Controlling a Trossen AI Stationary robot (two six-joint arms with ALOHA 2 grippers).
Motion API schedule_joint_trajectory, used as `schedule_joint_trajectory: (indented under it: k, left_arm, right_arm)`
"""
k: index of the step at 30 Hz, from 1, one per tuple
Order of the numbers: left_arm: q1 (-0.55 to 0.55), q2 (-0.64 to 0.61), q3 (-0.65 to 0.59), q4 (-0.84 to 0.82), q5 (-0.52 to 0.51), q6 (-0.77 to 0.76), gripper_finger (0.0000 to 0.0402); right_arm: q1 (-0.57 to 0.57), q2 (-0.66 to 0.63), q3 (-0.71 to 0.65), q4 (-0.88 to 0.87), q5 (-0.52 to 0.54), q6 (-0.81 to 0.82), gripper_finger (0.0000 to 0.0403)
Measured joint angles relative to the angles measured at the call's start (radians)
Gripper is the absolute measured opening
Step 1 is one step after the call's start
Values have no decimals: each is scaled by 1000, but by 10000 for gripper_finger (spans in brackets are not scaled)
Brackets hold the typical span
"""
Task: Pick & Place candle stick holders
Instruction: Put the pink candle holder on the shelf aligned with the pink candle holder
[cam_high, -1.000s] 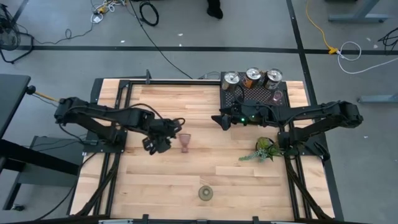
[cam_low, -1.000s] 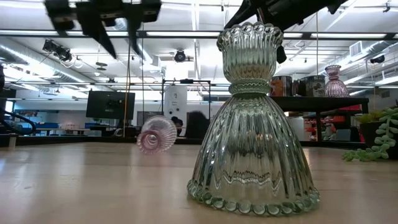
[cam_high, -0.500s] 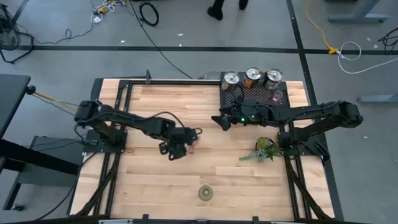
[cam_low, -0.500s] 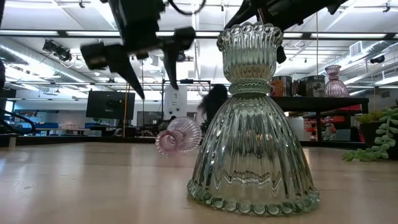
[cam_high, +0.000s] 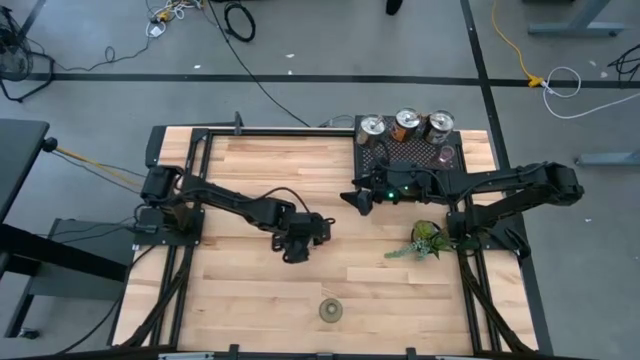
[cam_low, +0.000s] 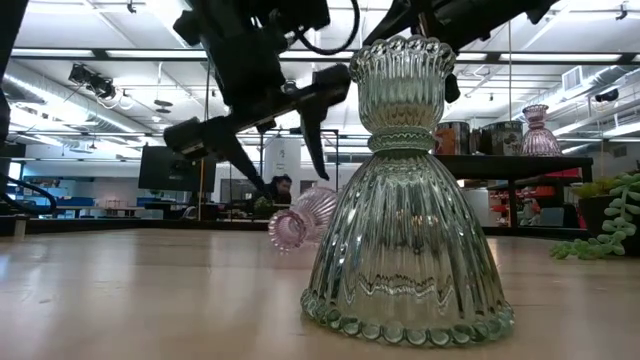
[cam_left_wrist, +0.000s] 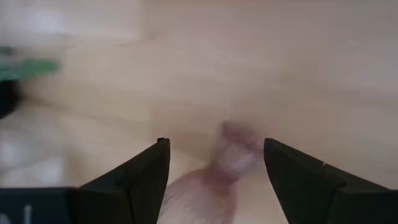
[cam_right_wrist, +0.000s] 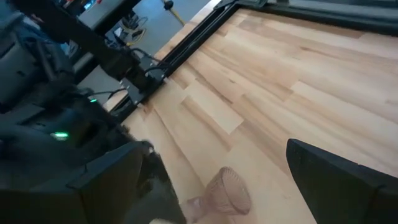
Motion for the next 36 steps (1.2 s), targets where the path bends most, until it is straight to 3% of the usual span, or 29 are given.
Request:
schedule_joint_trajectory:
  k: [8,20,27,36]
  left_arm:
    - [7,50,-1,9,33,27,261]
    - [61,124,0,14,64,28,222]
    - [97,121,17,50,-31,28,212]
    - [116,120,16,65,-65,28,211]
  right_arm:
    - [0,0,0,-7,-30,7,396]
    - [1,0,0,-9,-38,25,396]
    - [1,0,0,-10,-37,17,396]
    - [1,0,0,-11,-37,16,396]
